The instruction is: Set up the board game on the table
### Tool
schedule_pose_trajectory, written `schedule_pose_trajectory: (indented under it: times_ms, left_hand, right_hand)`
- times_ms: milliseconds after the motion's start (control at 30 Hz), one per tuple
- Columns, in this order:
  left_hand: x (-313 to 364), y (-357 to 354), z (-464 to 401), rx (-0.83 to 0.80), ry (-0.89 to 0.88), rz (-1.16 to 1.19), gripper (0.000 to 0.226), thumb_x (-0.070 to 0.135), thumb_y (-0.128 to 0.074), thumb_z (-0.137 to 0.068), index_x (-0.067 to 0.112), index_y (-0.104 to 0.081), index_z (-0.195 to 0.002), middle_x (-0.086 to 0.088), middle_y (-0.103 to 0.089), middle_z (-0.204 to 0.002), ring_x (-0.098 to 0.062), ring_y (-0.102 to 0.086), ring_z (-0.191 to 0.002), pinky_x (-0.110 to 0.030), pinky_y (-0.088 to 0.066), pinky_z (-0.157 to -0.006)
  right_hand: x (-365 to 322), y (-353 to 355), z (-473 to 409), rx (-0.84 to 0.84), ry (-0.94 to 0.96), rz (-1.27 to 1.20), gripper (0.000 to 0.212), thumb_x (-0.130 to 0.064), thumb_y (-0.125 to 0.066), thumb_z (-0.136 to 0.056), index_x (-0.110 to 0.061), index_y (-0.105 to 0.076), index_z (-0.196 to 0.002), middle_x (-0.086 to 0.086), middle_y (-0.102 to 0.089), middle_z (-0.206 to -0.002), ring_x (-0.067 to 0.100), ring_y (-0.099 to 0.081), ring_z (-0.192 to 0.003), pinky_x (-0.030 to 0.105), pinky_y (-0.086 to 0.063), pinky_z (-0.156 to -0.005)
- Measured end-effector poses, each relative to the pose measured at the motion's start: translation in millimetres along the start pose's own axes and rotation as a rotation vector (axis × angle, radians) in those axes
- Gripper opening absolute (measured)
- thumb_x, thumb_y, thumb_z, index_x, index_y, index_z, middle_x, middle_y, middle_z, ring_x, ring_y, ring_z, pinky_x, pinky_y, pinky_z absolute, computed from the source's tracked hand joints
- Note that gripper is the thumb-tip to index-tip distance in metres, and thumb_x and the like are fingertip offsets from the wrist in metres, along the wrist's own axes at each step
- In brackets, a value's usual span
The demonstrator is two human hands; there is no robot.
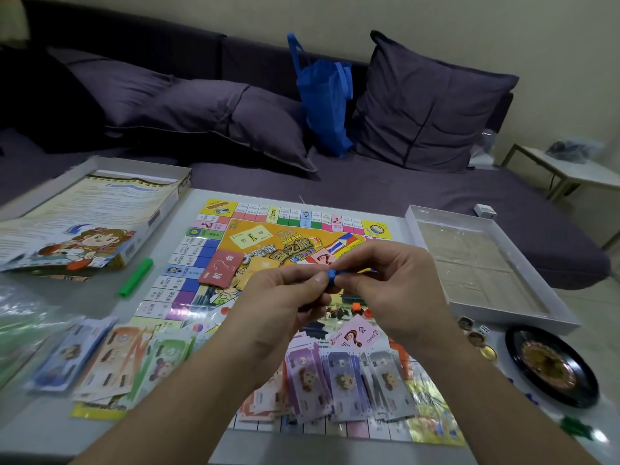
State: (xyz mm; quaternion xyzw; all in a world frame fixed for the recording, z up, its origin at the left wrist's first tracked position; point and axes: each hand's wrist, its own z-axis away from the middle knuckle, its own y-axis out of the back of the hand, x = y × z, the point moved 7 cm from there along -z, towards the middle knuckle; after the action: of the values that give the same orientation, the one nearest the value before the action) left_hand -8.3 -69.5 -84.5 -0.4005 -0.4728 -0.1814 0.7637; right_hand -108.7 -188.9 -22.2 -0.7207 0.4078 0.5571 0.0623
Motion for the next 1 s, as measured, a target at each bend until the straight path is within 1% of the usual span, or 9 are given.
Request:
schedule_pose_trajectory:
  times_ms: [133,267,367,500,600,700,767,833,1000]
  left_hand:
    - [5.2,2.6,2.1,0.004,-0.044,-0.119,0.017,-0.003,-0.065,-0.096,0.004,-0.078,-0.105,-0.019,-0.076,-0.090,-0.018,-0.068,-0.071,-0.025,-0.059,-0.068]
    - [10.0,5.4,3.0,-0.023,-0.059,-0.213,0.019,-0.001,-0.067,-0.095,0.008,-0.079,-0.108,-0.023,-0.077,-0.100,-0.021,-0.071,-0.077,-0.026,-0.057,-0.071]
    - [11.9,4.9,2.7,-0.047,-0.066,-0.202,0.020,-0.001,-0.066,-0.095,0.006,-0.078,-0.110,-0.023,-0.077,-0.102,-0.020,-0.070,-0.077,-0.025,-0.057,-0.070]
    - [11.6,-1.4,0.8,-0.070,-0.054,-0.068,0.021,0.000,-0.063,-0.097,0.003,-0.077,-0.112,-0.018,-0.077,-0.096,-0.017,-0.068,-0.074,-0.026,-0.057,-0.068]
    - [9.7,-2.1,-2.2,-0.058,-0.020,0.020,0.020,0.000,-0.063,-0.097,-0.001,-0.076,-0.112,-0.018,-0.076,-0.097,-0.016,-0.067,-0.073,-0.026,-0.058,-0.066]
    - [7.4,-1.6,-3.2,-0.058,0.009,0.068,0.021,0.001,-0.064,-0.095,-0.003,-0.075,-0.113,-0.020,-0.076,-0.099,-0.017,-0.066,-0.073,-0.026,-0.058,-0.065]
    - [6.6,-3.1,-3.1,-0.064,0.019,0.091,0.022,0.001,-0.066,-0.093,-0.004,-0.075,-0.112,-0.021,-0.074,-0.100,-0.018,-0.066,-0.073,-0.026,-0.058,-0.063]
    - [6.6,-5.0,-2.3,-0.065,0.022,0.111,0.021,0.000,-0.066,-0.092,-0.005,-0.076,-0.110,-0.021,-0.072,-0.097,-0.019,-0.066,-0.072,-0.025,-0.058,-0.062]
    - [8.4,-0.9,-1.4,-0.042,0.004,0.059,0.019,-0.002,-0.066,-0.094,-0.004,-0.076,-0.109,-0.012,-0.073,-0.082,-0.015,-0.065,-0.067,-0.024,-0.057,-0.062]
  right_hand:
    - [0.7,-2.0,0.7,0.000,-0.001,0.035,0.032,0.011,-0.080,-0.082,-0.021,-0.080,-0.085,-0.007,-0.078,-0.084,0.016,-0.076,-0.083,0.028,-0.062,-0.074]
    - [-0.2,-4.0,4.2,-0.018,0.007,0.077,0.031,0.009,-0.080,-0.083,-0.021,-0.081,-0.086,-0.009,-0.078,-0.085,0.016,-0.076,-0.083,0.033,-0.064,-0.076]
    - [-3.5,-2.1,4.3,-0.012,0.017,0.069,0.029,0.007,-0.081,-0.083,-0.021,-0.082,-0.091,-0.008,-0.078,-0.086,0.015,-0.076,-0.085,0.032,-0.064,-0.076]
    - [0.8,6.8,3.5,0.060,-0.033,-0.097,0.026,0.003,-0.080,-0.086,-0.020,-0.080,-0.099,-0.005,-0.081,-0.091,0.017,-0.078,-0.087,0.031,-0.064,-0.076]
    - [8.0,9.5,4.1,0.120,-0.081,-0.180,0.015,-0.003,-0.076,-0.089,-0.014,-0.080,-0.100,-0.002,-0.082,-0.092,0.017,-0.078,-0.088,0.030,-0.063,-0.071]
    - [15.6,4.4,4.9,0.132,-0.133,-0.272,0.011,-0.013,-0.076,-0.089,-0.013,-0.081,-0.099,0.003,-0.081,-0.096,0.023,-0.077,-0.095,0.033,-0.062,-0.077]
    - [23.2,-2.1,5.4,0.124,-0.185,-0.341,0.019,-0.023,-0.076,-0.083,-0.015,-0.082,-0.099,0.005,-0.081,-0.101,0.030,-0.074,-0.101,0.043,-0.062,-0.087]
    - [30.5,-11.4,5.5,0.094,-0.233,-0.418,0.026,-0.026,-0.075,-0.081,-0.011,-0.081,-0.101,0.010,-0.079,-0.104,0.035,-0.073,-0.104,0.048,-0.060,-0.094]
    - [36.7,-24.6,6.8,0.058,-0.294,-0.563,0.028,-0.022,-0.073,-0.081,-0.004,-0.079,-0.101,0.018,-0.077,-0.109,0.036,-0.073,-0.104,0.046,-0.057,-0.092]
